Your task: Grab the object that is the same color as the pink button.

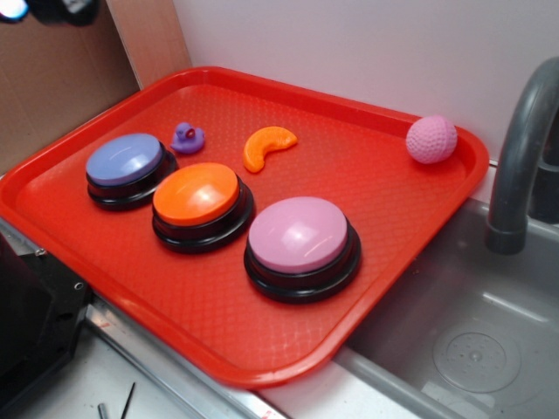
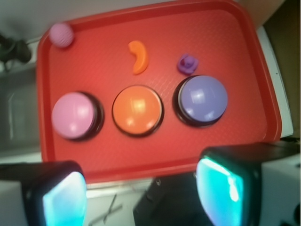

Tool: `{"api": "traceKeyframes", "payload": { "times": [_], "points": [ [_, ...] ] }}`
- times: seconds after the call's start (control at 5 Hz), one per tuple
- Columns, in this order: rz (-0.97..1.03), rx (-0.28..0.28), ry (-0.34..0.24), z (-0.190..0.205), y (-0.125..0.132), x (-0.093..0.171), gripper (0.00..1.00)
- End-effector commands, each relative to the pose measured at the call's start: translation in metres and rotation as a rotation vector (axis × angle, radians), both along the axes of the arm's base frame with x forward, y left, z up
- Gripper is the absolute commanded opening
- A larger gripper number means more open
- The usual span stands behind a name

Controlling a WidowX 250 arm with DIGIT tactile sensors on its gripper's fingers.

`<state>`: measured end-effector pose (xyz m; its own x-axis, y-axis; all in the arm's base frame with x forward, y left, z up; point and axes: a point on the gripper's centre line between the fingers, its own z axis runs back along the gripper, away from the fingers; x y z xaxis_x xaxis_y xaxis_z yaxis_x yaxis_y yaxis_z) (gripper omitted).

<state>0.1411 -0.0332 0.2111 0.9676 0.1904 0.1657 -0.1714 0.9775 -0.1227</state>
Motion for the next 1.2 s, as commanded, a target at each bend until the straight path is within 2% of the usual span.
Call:
{"api": "traceKeyframes", "payload": {
  "times": [0.0, 0.2, 0.4, 0.6, 1.0],
  "points": [
    [0.102, -0.081, -0.128, -0.035, -0.037, 0.057, 1.00],
    [0.171, -0.069, -0.203, -0.052, -0.053, 0.084, 1.00],
    [0.186, -0.090, -0.266, -0.076, -0.070, 0.115, 1.00],
    [0.216, -0.068, -0.314, -0.094, -0.082, 0.139, 1.00],
    [0.206, -0.044, -0.332, -0.125, -0.098, 0.176, 1.00]
  ]
}}
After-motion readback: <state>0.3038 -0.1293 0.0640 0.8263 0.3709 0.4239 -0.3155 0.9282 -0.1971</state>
